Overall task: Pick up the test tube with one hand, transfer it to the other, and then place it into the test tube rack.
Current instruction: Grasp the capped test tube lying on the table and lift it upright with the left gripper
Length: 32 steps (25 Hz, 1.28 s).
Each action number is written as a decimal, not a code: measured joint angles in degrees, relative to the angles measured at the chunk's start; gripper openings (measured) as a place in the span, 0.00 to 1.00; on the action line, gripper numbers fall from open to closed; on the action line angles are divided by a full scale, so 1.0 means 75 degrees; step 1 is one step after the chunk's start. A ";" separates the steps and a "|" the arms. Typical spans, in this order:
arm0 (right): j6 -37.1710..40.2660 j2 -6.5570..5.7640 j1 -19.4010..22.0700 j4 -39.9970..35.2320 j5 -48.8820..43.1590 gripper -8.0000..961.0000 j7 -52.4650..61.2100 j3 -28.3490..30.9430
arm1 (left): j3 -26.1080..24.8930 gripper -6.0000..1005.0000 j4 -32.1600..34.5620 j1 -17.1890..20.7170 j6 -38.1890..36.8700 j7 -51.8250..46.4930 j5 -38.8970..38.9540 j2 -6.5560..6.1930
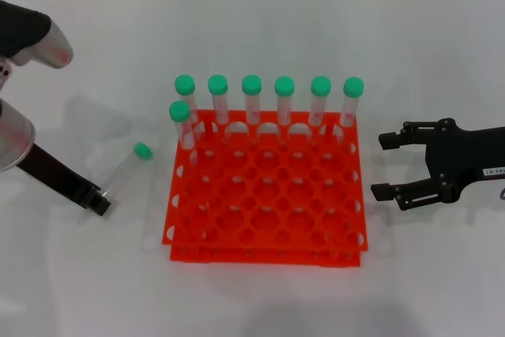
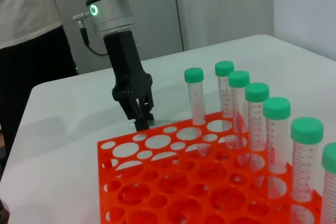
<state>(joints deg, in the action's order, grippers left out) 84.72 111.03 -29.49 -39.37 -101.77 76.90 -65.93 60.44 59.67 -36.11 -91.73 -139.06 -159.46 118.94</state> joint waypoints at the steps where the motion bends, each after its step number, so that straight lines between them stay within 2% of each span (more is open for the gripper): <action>1: -0.0004 0.0000 -0.0003 0.0000 0.0000 0.91 0.0000 0.0004 | 0.0026 0.36 -0.0011 -0.0004 0.0000 -0.0003 0.0003 0.0000; 7: -0.0012 -0.0004 0.0006 0.0000 0.0000 0.91 0.0000 0.0039 | 0.0020 0.23 0.0024 0.0002 0.0077 -0.0009 0.0093 0.0012; 10: -0.0014 -0.0020 0.0021 0.0000 0.0000 0.91 0.0011 0.0055 | -0.0181 0.19 0.0507 0.0142 0.0127 -0.0025 0.0266 0.0011; 16: -0.0024 -0.0024 0.0049 0.0001 0.0030 0.91 0.0031 0.0074 | -0.0621 0.19 0.2163 0.0935 0.0652 0.0378 0.1221 0.0006; 21: -0.0073 0.0058 0.0128 0.0000 0.0076 0.91 0.0034 0.0072 | -0.0535 0.19 0.2402 0.1479 0.1681 0.1651 0.2326 0.0031; 26: -0.0120 0.0185 0.0160 0.0000 0.0083 0.91 0.0046 0.0105 | -0.0324 0.19 0.2155 0.2058 0.3136 0.3328 0.4140 0.0048; 29: -0.0178 0.0293 0.0225 0.0000 0.0084 0.91 0.0014 0.0163 | -0.0276 0.19 0.1548 0.2308 0.3825 0.5096 0.6141 0.0055; 32: -0.0210 0.0339 0.0229 0.0000 0.0084 0.91 0.0006 0.0166 | -0.0342 0.19 0.0564 0.2394 0.3910 0.7056 0.8356 0.0048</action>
<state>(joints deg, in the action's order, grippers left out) 83.15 113.56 -27.77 -39.37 -101.14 76.95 -64.68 57.87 63.90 -18.16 -62.41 -86.14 -96.79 119.30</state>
